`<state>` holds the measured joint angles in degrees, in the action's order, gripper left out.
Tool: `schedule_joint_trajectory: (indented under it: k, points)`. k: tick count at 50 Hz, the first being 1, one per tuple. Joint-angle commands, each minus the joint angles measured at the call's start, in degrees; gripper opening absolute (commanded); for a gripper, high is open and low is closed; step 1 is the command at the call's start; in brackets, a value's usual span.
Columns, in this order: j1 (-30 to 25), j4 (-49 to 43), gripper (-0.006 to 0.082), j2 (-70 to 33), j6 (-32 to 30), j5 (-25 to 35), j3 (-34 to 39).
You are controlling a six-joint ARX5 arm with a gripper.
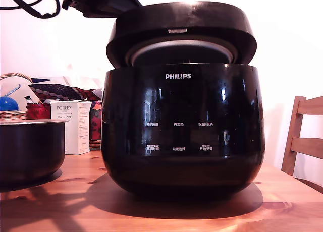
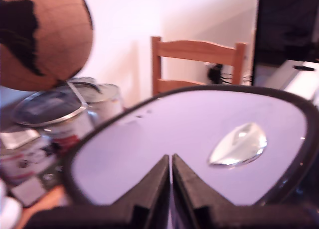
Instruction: Open the rice cooker by pressing the large metal button on the top of its lid with medium force
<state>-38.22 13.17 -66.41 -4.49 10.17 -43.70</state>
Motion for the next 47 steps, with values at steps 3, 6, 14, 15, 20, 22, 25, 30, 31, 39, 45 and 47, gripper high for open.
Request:
schedule_joint_trajectory:
  k: [3,6,14,15,20,22,25,30,31,39,45,47]
  points:
    - [1.9,0.1,-0.0019,3.3,0.2,-1.3,1.4]
    - [3.0,0.1,-0.0019,4.8,0.0,-1.9,1.4]
    - [7.0,-0.2,-0.0019,8.9,-0.1,-4.5,1.4]
    - [7.6,-0.3,-0.0019,9.4,-0.1,-4.7,1.4]
    - [10.8,-1.7,-0.0019,11.5,-0.5,-5.2,1.4]
    - [12.0,-2.5,-0.0019,12.2,-0.5,-5.5,1.4]
    - [13.9,-3.7,-0.0019,13.3,-0.5,-6.1,1.4]
    - [17.2,-5.4,-0.0019,14.8,-1.1,-6.7,1.4]
    - [17.8,-5.7,-0.0019,15.0,-1.8,-6.9,1.4]
    - [22.5,-6.3,-0.0019,16.7,-2.0,-7.8,1.4]
    - [24.9,-6.3,-0.0019,17.5,-2.0,-7.7,1.4]
    - [25.2,-6.3,-0.0019,17.8,-2.0,-7.7,1.4]
